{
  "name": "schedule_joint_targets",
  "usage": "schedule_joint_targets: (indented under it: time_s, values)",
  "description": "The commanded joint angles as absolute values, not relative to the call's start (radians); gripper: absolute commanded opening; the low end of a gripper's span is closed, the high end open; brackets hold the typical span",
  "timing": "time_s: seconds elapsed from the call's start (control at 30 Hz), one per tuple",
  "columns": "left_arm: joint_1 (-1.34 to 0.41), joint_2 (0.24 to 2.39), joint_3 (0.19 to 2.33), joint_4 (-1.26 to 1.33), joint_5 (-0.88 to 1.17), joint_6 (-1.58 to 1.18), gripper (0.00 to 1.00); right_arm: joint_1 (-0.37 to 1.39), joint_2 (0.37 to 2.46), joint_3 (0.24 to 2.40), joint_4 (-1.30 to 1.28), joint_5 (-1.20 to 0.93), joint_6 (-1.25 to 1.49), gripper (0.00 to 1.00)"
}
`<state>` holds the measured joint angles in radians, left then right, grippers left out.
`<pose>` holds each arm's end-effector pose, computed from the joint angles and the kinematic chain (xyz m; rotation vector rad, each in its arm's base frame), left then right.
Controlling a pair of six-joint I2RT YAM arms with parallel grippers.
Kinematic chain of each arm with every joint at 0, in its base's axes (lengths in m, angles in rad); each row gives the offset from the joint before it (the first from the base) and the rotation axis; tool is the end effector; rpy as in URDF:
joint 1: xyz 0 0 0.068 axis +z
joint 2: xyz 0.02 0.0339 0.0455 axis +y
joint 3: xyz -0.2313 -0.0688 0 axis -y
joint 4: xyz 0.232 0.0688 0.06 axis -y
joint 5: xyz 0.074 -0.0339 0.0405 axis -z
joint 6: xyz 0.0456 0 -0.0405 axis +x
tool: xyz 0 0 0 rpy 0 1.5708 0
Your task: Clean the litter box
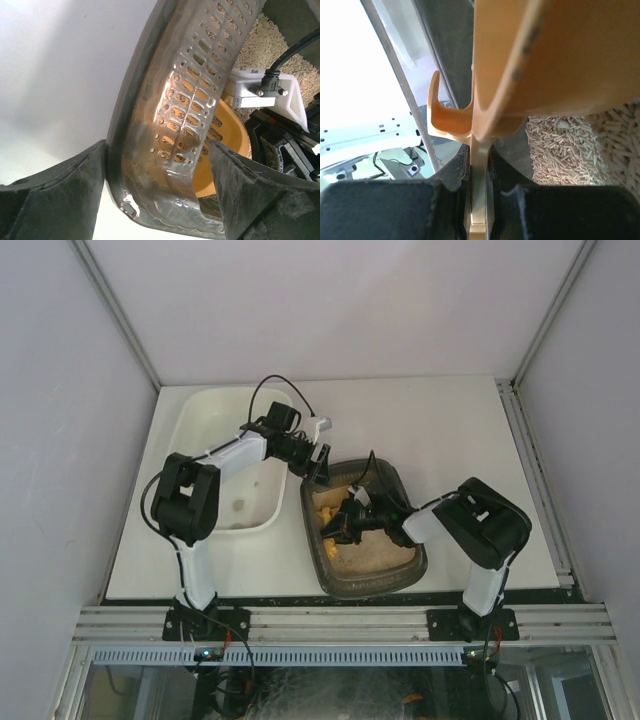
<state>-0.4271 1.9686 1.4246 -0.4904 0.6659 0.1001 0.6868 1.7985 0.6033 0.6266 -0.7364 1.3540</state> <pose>0.3481 -0.1894 0.1636 0.8995 2.4017 -0.9854 0.2156 0.2164 0.0870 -0.3214 -2.5508 -1.6819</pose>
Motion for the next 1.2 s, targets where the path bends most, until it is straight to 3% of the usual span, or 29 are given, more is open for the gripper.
schedule_joint_targets:
  time_s: [0.0,0.17,0.5,0.77,1.17]
  values:
    - [-0.453,1.892,1.404,-0.5,0.805,0.043,0.84,0.719,1.838,0.621,0.876,-0.733,1.384,0.0]
    - [-0.448,1.893,1.401,-0.5,0.806,0.045,0.91,0.718,1.751,0.614,0.798,-0.756,1.224,0.0]
    - [-0.44,1.895,1.406,-0.5,0.817,0.034,0.99,0.714,1.696,0.563,0.761,-0.783,1.177,0.0]
    - [-0.43,1.891,1.406,-0.497,0.811,0.034,1.0,0.693,1.528,0.614,0.194,-0.743,1.027,0.0]
    - [-0.424,1.904,1.405,-0.494,0.804,0.032,1.0,0.648,1.293,0.614,-0.118,-0.726,0.902,0.0]
